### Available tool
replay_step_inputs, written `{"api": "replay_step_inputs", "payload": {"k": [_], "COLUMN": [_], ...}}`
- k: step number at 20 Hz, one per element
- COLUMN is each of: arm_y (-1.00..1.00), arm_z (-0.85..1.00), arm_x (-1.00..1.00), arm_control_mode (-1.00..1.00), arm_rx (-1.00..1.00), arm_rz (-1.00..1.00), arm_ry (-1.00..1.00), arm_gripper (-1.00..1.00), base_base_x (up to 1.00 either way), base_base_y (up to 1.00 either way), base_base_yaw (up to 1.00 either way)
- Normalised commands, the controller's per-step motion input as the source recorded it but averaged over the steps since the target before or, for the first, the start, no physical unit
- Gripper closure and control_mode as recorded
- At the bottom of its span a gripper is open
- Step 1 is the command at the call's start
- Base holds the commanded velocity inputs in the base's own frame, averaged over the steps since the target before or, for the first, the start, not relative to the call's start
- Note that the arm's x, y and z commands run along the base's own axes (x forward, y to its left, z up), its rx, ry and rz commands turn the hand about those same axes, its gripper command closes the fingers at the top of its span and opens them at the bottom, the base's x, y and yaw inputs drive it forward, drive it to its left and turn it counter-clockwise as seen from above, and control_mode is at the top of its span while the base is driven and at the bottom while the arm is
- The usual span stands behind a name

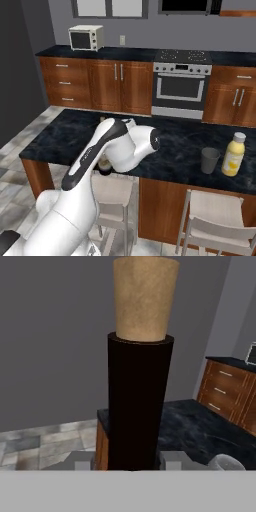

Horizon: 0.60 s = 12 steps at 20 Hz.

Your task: There is a wine glass and glass cup on the dining counter. Place the wine bottle next to the wine glass and the juice bottle next to the glass cup.

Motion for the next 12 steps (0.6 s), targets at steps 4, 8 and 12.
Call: {"api": "replay_step_inputs", "payload": {"k": [4, 8, 12], "arm_y": [-0.04, -0.02, -0.01], "arm_z": [-0.07, -0.13, -0.18], "arm_x": [0.44, 0.45, 0.43], "arm_control_mode": [-1.00, -1.00, -1.00], "arm_rx": [0.00, 0.00, 0.00], "arm_rz": [0.00, 0.00, 0.00], "arm_ry": [0.00, 0.00, 0.00], "arm_gripper": [1.00, 1.00, 1.00], "base_base_x": [0.00, 0.00, 0.00], "base_base_y": [0.00, 0.00, 0.00], "base_base_yaw": [0.00, 0.00, 0.00]}}
